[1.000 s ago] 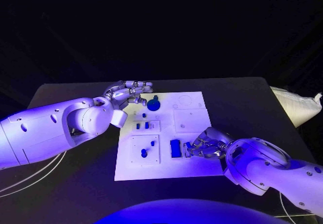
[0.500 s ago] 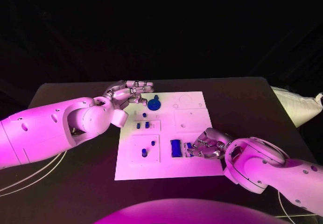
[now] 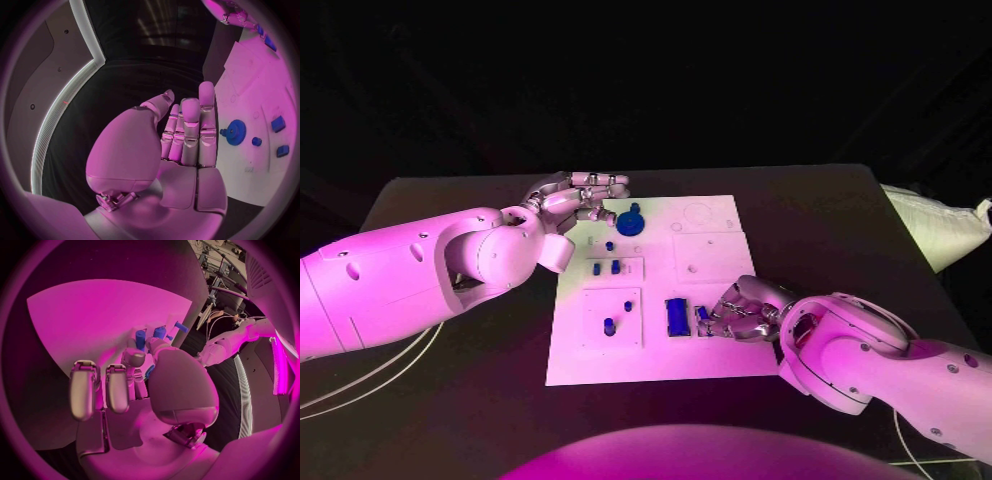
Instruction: Assemble the parts on the task board
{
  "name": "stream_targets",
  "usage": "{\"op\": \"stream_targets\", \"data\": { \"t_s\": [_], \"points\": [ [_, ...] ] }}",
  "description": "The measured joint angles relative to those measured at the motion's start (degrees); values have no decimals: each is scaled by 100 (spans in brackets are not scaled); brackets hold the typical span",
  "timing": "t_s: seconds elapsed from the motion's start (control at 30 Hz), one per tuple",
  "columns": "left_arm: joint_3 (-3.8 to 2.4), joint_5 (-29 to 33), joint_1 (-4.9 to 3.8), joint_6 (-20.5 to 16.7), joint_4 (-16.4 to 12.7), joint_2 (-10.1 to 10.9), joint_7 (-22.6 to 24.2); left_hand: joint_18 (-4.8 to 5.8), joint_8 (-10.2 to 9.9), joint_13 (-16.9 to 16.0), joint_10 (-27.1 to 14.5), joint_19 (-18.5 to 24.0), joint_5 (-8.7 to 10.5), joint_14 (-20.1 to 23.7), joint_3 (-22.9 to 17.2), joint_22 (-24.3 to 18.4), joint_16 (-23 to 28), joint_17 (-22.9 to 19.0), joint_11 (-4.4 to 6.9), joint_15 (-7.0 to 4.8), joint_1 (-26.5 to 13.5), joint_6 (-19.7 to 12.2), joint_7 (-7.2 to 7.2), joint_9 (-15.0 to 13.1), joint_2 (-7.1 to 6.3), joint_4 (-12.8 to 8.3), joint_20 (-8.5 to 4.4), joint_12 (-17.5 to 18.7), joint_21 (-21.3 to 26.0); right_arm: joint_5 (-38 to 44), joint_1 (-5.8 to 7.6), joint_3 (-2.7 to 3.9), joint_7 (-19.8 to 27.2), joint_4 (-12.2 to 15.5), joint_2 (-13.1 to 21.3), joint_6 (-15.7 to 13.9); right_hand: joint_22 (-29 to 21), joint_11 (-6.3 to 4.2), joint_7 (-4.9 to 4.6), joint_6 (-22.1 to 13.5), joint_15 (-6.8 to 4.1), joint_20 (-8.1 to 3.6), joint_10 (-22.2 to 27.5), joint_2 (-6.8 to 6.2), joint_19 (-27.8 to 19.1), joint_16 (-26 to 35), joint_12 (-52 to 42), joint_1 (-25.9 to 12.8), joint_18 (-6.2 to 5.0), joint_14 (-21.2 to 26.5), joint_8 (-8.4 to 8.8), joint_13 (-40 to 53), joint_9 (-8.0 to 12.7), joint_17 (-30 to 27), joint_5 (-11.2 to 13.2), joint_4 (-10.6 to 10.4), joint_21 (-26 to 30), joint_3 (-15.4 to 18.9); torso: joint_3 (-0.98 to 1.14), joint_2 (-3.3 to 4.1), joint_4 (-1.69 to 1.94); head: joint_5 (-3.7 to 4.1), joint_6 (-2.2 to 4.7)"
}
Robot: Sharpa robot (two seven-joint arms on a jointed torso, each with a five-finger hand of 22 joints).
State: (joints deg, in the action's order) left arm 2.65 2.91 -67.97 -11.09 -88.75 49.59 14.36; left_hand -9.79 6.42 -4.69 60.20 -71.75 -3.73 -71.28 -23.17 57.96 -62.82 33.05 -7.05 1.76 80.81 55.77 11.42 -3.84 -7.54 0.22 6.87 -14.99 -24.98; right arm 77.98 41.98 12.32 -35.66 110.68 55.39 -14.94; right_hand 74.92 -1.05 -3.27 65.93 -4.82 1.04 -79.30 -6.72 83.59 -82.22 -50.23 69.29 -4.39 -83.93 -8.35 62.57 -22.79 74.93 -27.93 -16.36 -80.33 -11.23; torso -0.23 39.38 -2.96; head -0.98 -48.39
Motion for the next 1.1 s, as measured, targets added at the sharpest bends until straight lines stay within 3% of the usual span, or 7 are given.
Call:
{"op": "stream_targets", "data": {
  "t_s": [0.2, 0.4, 0.6, 0.8, 0.9, 1.1],
  "points": [
    [0, -1, 0, 6, 0, 0, -3, -1, 0, 0, -42, 0, 0, 0, 0, 0, 0, 0, 0, 0, -23, 0, 0, 0, 23, 0, 0, 0, 0, 59, -2, -1, -18, 14, -4, -2, 0, -20, 0, 0, 0, 0, -21, 32, 0, -23, -30, -70, 0, 0, 0, 28, -15, -1, 0, -17, 0, 98, 0, 0, 0, -4, 3],
    [0, -2, 0, 11, -1, 0, -6, -1, 0, 2, -42, 0, 0, 0, 0, 0, 0, 1, 0, 0, -23, 0, 0, 0, 23, 0, 0, 0, 0, 116, -2, -2, -28, 21, -8, -8, -1, -2, -20, 20, 0, 0, -41, 87, 0, -23, -30, -465, 0, 0, 21, 63, -22, -1, 30, -28, 0, 405, 0, 0, 0, -4, 4],
    [0, -2, 0, 16, -1, 0, -8, -1, 0, 5, -42, 0, 0, 0, 0, 0, 0, 1, 0, 0, -23, 0, 0, 0, 23, 0, 0, 0, 0, 136, -2, -2, -34, 39, -3, -17, -1, -2, -5, 34, 0, 0, -41, 204, 0, -23, -30, -916, -1, 0, 24, 111, -51, -1, 741, -32, 0, 890, 1, 0, -1, -4, 0],
    [0, -3, 0, 23, 4, -2, -11, 0, 0, 4, -42, 0, 0, 0, 0, 0, 0, 1, 0, 0, -23, 0, 0, 0, 23, 0, 0, 0, 0, 142, -4, -2, -35, 82, 32, -37, -1, -1, 0, 40, 1, 0, -41, 234, 0, -23, -30, -973, 0, 0, 24, 123, -61, -2, 877, -17, 0, 1028, 4, -1, -1, -2, -2],
    [0, -3, 0, 25, 4, -3, -12, -1, 0, 4, -42, 0, 0, 0, 0, 0, 0, 1, 0, 0, -23, 0, 0, 0, 23, 0, 0, 0, 0, 148, -6, -2, -30, 90, 66, -42, -1, -1, 0, 40, 1, 0, -41, 271, 0, -23, -30, -732, -1, 0, 46, 134, -75, -2, 990, 52, 0, 1091, 3, -1, -3, -1, 2],
    [0, -4, 0, 29, 8, -3, -15, 0, -1, 4, -42, 0, 0, 0, 0, 0, 0, 1, 0, 0, -23, 0, 0, 0, 23, 0, 0, 0, 0, 174, -20, -2, -22, 97, 119, -34, -2, -1, 0, 40, 1, 0, -41, 264, 0, -23, -30, 76, -1, 0, 68, 140, -95, -2, 1548, 423, 0, 1128, 4, -2, -3, -1, 9]
  ]
}}
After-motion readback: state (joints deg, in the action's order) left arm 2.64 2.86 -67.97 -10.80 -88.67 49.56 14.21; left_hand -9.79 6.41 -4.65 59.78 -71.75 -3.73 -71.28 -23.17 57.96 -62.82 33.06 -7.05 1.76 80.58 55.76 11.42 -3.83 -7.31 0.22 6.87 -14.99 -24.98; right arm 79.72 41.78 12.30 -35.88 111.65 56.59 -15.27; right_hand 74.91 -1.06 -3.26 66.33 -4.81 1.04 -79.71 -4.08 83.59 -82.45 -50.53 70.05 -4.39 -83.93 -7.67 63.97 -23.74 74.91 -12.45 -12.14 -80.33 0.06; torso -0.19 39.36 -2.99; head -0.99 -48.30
